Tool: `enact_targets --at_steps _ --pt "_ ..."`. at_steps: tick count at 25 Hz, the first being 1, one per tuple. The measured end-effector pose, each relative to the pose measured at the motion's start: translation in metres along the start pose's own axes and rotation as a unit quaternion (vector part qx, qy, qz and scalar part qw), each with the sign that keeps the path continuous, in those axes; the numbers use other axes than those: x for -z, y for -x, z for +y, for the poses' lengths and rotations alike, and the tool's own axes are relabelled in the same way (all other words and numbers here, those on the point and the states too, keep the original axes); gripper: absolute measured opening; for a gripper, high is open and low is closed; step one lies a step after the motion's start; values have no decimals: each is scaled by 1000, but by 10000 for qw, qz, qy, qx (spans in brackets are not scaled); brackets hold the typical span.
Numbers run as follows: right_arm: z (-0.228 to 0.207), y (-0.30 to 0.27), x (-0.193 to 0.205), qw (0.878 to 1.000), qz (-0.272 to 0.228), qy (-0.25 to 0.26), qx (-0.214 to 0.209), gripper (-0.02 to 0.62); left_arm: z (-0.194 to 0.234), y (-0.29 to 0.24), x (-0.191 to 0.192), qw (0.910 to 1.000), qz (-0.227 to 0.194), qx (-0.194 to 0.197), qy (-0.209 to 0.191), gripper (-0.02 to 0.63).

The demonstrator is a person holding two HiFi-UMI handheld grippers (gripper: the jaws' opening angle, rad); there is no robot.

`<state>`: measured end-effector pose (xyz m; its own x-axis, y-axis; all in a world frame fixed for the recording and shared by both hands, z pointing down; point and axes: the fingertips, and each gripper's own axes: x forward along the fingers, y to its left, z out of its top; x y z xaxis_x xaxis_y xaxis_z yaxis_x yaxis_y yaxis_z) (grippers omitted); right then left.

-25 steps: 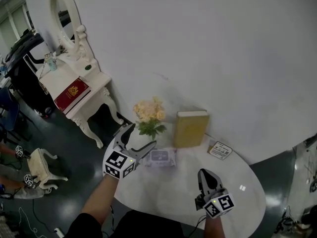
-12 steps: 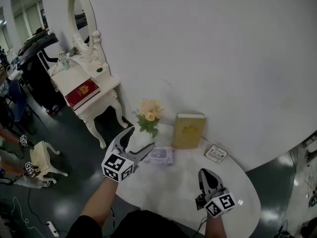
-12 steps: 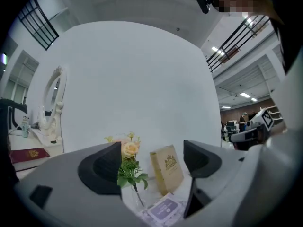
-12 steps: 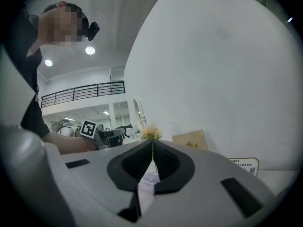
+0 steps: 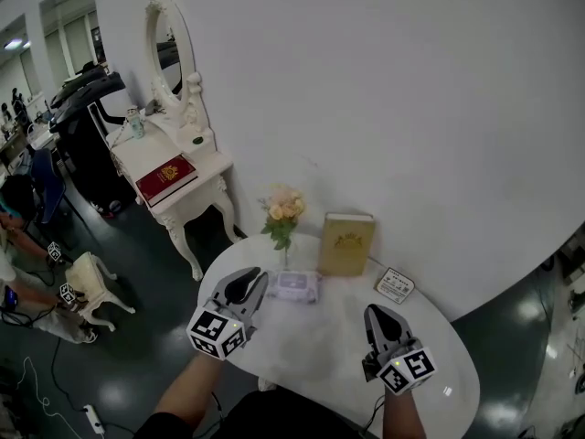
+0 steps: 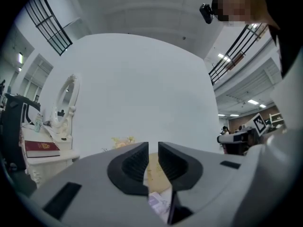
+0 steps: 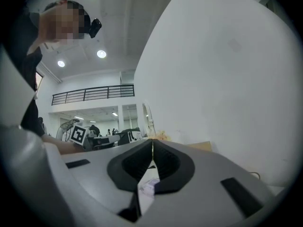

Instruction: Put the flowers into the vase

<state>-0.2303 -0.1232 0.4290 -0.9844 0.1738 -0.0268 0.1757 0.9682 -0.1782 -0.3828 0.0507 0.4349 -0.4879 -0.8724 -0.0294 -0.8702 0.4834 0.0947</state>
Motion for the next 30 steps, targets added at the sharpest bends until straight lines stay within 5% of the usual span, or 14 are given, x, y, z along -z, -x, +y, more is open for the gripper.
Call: enact_targets --at_steps 13,30 --pt "17 19 0 9995 -44 70 -303 25 -28 66 -5 9994 -194 -283 -66 28" --pt "11 22 7 9991 -25 -95 -413 23 -34 79 7 9989 -85 -463 44 26"
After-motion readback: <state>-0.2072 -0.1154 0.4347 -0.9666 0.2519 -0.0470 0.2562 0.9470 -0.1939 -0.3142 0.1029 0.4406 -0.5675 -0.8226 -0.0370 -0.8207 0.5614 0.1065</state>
